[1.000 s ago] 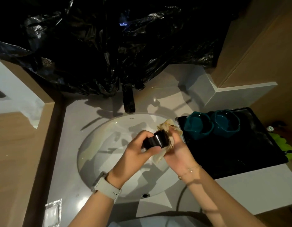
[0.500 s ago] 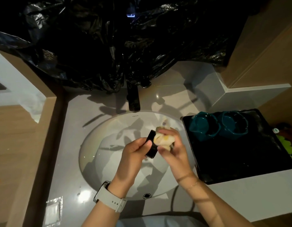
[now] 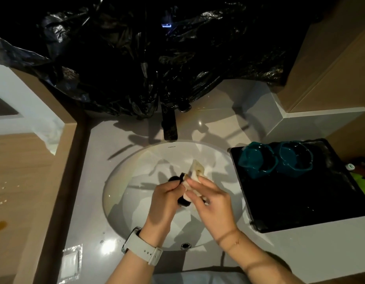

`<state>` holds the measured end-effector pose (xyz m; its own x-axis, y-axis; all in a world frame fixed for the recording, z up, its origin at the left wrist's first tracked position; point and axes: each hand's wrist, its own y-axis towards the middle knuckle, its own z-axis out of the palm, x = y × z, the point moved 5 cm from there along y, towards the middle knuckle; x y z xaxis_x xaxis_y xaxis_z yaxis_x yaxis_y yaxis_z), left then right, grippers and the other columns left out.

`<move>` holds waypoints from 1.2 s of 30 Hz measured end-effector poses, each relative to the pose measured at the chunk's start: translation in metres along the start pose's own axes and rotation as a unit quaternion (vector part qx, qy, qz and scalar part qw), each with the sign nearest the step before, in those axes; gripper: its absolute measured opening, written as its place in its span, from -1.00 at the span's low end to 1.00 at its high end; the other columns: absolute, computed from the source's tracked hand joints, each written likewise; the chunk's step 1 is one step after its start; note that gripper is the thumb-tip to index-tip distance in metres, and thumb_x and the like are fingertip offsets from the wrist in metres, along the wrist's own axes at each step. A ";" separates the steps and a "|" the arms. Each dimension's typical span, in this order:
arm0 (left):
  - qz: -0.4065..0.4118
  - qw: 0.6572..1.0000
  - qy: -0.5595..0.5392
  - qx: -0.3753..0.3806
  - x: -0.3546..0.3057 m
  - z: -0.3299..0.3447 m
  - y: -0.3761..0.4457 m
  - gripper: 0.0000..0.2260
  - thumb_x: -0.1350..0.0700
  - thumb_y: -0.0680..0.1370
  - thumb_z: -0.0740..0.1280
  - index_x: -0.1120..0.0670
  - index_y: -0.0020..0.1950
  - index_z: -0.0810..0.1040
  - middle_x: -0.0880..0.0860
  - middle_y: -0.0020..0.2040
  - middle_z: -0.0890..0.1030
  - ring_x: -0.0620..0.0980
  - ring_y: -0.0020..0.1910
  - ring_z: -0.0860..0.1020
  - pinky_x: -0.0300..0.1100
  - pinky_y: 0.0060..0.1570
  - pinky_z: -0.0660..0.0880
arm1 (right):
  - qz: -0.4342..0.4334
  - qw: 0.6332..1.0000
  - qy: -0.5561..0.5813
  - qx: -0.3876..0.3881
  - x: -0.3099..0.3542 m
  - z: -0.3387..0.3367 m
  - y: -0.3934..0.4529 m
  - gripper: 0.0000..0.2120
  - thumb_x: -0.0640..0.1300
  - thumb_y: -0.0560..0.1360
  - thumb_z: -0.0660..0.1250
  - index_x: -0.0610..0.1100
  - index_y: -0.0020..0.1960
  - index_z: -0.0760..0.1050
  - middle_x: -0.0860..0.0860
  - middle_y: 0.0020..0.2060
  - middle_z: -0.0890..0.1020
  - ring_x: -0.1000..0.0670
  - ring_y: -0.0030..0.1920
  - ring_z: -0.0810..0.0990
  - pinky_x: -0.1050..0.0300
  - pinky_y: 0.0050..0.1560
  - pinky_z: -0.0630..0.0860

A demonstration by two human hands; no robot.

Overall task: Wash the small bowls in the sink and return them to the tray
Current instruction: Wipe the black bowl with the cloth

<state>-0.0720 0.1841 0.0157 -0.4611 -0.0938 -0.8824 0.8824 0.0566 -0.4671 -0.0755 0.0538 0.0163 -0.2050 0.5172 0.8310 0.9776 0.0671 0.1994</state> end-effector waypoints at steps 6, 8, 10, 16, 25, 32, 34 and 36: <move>-0.018 1.000 -0.019 0.013 -0.006 0.008 -0.006 -0.82 0.21 0.61 0.28 0.20 -0.07 0.67 0.28 -0.09 0.65 0.12 -0.07 0.60 0.06 0.10 0.54 | 0.177 0.959 0.220 -0.013 -0.005 -0.015 0.032 -0.84 -0.24 0.48 0.41 0.00 -0.04 0.67 0.09 -0.03 0.70 0.10 0.06 0.63 0.15 0.14 0.53; -0.030 0.999 -0.025 0.027 -0.007 0.005 -0.003 -0.84 0.28 0.58 0.24 0.26 -0.06 0.62 0.33 -0.15 0.59 0.15 -0.12 0.55 0.07 0.02 0.51 | 0.107 0.980 0.164 0.023 0.015 -0.011 0.018 -0.81 -0.24 0.47 0.43 0.03 -0.05 0.67 0.09 -0.01 0.68 0.16 0.10 0.59 0.32 0.09 0.46; -0.039 0.998 -0.028 0.033 -0.003 0.005 -0.001 -0.83 0.30 0.56 0.21 0.28 -0.01 0.60 0.37 -0.11 0.59 0.15 -0.12 0.55 0.04 -0.01 0.47 | 0.088 0.988 0.128 0.026 0.022 -0.007 0.012 -0.80 -0.24 0.47 0.42 0.06 -0.06 0.66 0.11 0.00 0.66 0.24 0.10 0.56 0.43 0.07 0.40; -0.005 0.998 -0.056 0.034 -0.009 0.009 -0.011 -0.80 0.16 0.62 0.26 0.17 0.00 0.68 0.18 -0.08 0.68 0.12 -0.03 0.61 -0.03 0.08 0.52 | 0.223 0.937 0.267 -0.013 0.005 -0.007 0.049 -0.86 -0.26 0.54 0.30 -0.11 -0.15 0.58 0.05 -0.22 0.63 0.12 -0.20 0.59 0.29 -0.17 0.50; 0.026 0.975 -0.222 -0.001 -0.005 -0.011 -0.011 -0.74 0.16 0.63 0.20 0.28 0.12 0.62 0.27 0.14 0.64 0.21 0.25 0.55 0.06 0.36 0.39 | 0.433 0.768 0.468 -0.059 -0.001 0.023 0.017 -0.65 -0.03 0.58 0.22 -0.22 0.25 0.51 -0.25 0.14 0.61 -0.24 0.12 0.60 0.05 -0.18 0.57; 0.139 0.982 -0.123 -0.038 -0.020 0.000 -0.007 -0.77 0.13 0.64 0.23 0.20 -0.03 0.63 0.19 -0.18 0.66 0.06 -0.19 0.62 -0.06 -0.16 0.54 | 0.494 0.662 0.560 -0.065 0.013 0.025 0.009 -0.74 -0.13 0.62 0.20 -0.19 -0.21 0.48 -0.02 -0.54 0.57 0.02 -0.36 0.58 0.14 -0.26 0.57; 0.181 0.982 -0.029 -0.052 -0.022 0.005 -0.006 -0.81 0.09 0.59 0.26 0.13 -0.09 0.62 0.16 -0.27 0.61 0.00 -0.31 0.56 -0.07 -0.31 0.48 | 0.512 0.637 0.572 -0.066 0.014 0.023 0.012 -0.77 -0.21 0.62 0.17 -0.25 -0.13 0.53 -0.11 -0.44 0.64 -0.04 -0.31 0.63 0.13 -0.29 0.63; 0.213 0.975 0.032 -0.055 -0.022 0.011 -0.004 -0.84 0.10 0.56 0.28 0.14 -0.08 0.61 0.19 -0.22 0.62 0.14 -0.24 0.57 0.05 -0.21 0.51 | 0.525 0.625 0.574 -0.061 0.014 0.018 0.014 -0.78 -0.28 0.61 0.15 -0.29 -0.10 0.53 -0.15 -0.38 0.65 -0.07 -0.29 0.64 0.16 -0.39 0.62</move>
<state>-0.0640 0.1753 0.0378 -0.0627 0.0235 -0.9978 0.9814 0.1835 -0.0574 -0.0635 0.0778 0.0215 0.5803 -0.7365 0.3477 0.6045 0.1034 -0.7899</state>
